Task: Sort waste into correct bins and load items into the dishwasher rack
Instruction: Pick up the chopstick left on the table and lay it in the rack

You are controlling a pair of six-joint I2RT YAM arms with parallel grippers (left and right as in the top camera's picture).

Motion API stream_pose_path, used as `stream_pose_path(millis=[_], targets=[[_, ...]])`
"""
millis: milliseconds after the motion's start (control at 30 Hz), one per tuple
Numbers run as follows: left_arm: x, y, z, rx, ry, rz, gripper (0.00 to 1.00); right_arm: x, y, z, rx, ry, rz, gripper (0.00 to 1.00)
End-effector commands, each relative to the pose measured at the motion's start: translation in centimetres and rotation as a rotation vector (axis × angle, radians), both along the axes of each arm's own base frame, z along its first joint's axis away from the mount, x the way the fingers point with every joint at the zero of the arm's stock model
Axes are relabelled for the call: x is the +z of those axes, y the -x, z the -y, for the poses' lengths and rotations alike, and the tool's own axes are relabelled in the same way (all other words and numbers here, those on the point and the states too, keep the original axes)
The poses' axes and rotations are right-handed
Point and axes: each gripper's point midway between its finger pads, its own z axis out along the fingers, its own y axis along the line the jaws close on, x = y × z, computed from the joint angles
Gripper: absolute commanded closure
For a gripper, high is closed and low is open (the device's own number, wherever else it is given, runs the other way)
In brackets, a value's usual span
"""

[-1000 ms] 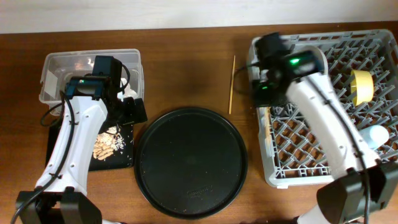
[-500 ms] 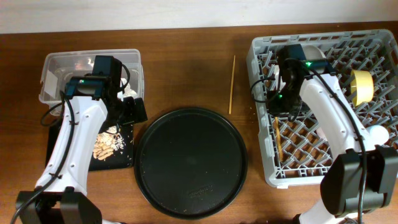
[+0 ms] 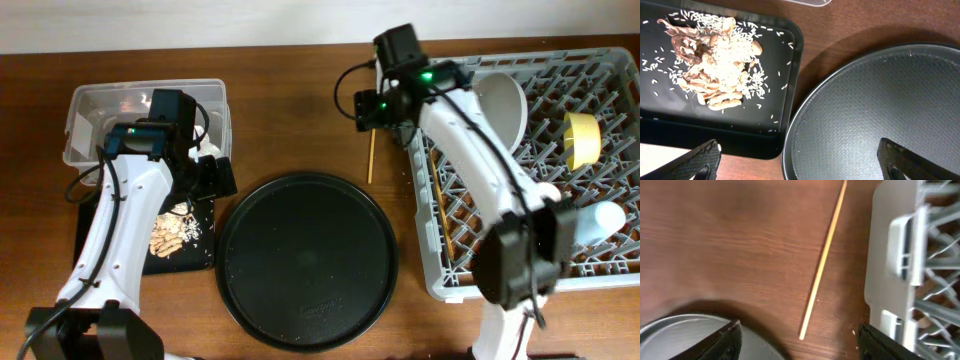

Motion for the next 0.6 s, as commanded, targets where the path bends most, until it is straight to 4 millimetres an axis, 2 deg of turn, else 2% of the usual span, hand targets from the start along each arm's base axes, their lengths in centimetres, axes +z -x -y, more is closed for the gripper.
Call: stream_pose_path(millis=[0,100,133,433,500,533,567], targets=[[0.6,0.0,0.0,0.007,0.006,0.019,0.01,-5.1,-0.8,-0.1,-0.072,0.035,-0.075,0.26],[0.6,0.0,0.0,0.007,0.006,0.019,0.01,-9.3,-1.0,-0.1,-0.105,0.055,-0.135,0.3],[0.6,0.0,0.0,0.007,0.006,0.02,0.01,-10.0,-1.0,0.0,-0.112,0.058,-0.149,0.31],[0.6,-0.1,0.0,0.007,0.006,0.022,0.01,-15.0,0.9,0.1,-0.167,0.094,-0.273,0.37],[0.6,-0.1,0.0,0.007,0.006,0.022,0.01,-15.1,1.3,0.7,-0.19,0.119,-0.286,0.53],[0.6,-0.1,0.0,0.007,0.006,0.022,0.01,-15.1,1.4,1.1,-0.208,0.137,-0.29,0.56],[0.6,-0.1,0.0,0.007,0.006,0.022,0.01,-15.1,1.9,2.2,-0.236,0.189,-0.3,0.69]])
